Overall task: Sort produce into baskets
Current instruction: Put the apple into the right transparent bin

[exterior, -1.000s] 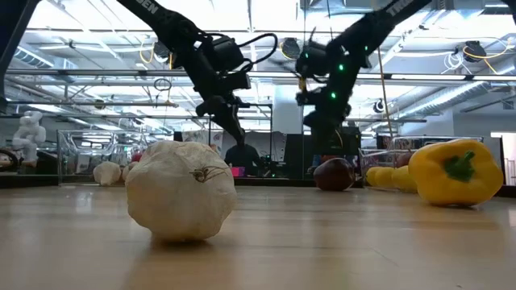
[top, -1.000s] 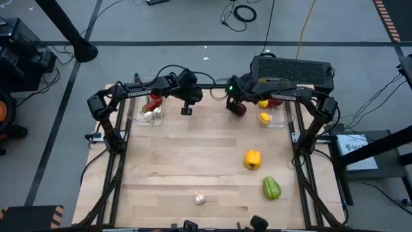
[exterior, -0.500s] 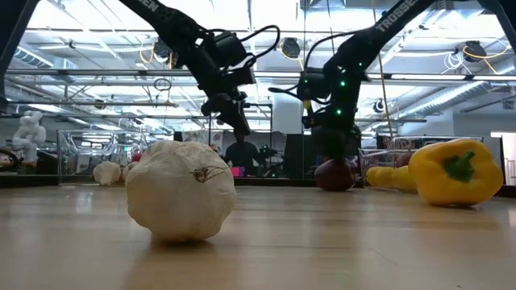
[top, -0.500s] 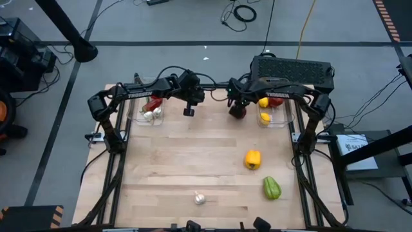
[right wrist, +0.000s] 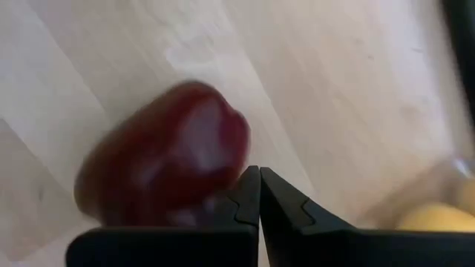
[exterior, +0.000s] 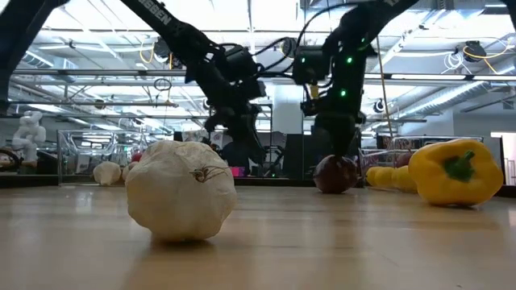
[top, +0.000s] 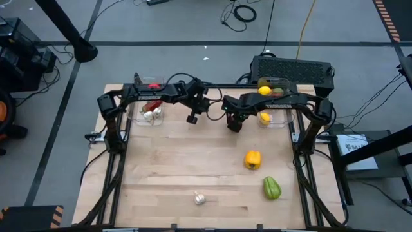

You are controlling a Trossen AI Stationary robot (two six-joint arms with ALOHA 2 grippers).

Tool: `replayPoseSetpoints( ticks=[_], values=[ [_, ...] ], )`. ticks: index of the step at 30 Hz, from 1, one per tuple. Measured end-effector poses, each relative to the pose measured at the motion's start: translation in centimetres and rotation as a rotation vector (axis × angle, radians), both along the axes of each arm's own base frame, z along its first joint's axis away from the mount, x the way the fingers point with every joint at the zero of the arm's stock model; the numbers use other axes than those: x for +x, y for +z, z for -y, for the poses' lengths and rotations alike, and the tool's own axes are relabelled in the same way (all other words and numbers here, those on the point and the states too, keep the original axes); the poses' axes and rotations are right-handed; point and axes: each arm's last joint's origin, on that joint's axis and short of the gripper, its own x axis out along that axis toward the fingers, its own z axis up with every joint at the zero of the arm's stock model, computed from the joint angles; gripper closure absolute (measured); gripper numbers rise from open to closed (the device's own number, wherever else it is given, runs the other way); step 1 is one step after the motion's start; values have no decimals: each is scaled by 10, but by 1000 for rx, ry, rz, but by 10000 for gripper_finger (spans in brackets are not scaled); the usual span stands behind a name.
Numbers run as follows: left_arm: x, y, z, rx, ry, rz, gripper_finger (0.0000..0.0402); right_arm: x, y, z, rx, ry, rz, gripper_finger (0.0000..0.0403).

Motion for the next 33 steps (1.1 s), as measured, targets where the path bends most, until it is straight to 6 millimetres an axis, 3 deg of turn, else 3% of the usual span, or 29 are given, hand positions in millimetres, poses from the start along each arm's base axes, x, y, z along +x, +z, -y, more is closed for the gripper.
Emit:
replayPoseSetpoints(
  ticks=[4, 8, 17, 24, 27, 33],
  values=[
    [11, -15, 5, 21, -47, 4, 371, -6, 19, -19, -61, -11, 8, 403],
    [24, -19, 13, 59, -82, 57, 371, -16, 26, -53, -114, 46, 89, 403],
    [38, -13, 34, 99, -136, 133, 371, -65, -4, -117, -196, -86, 410, 402],
    [44, -8, 38, 161, -150, 192, 371, -70, -30, -127, -182, -225, 568, 379],
    [45, -7, 37, 170, -147, 207, 371, -69, -34, -130, -209, -256, 585, 356],
    [48, -7, 45, 168, -165, 206, 371, -65, -40, -126, -164, -495, 693, 295]
  ],
)
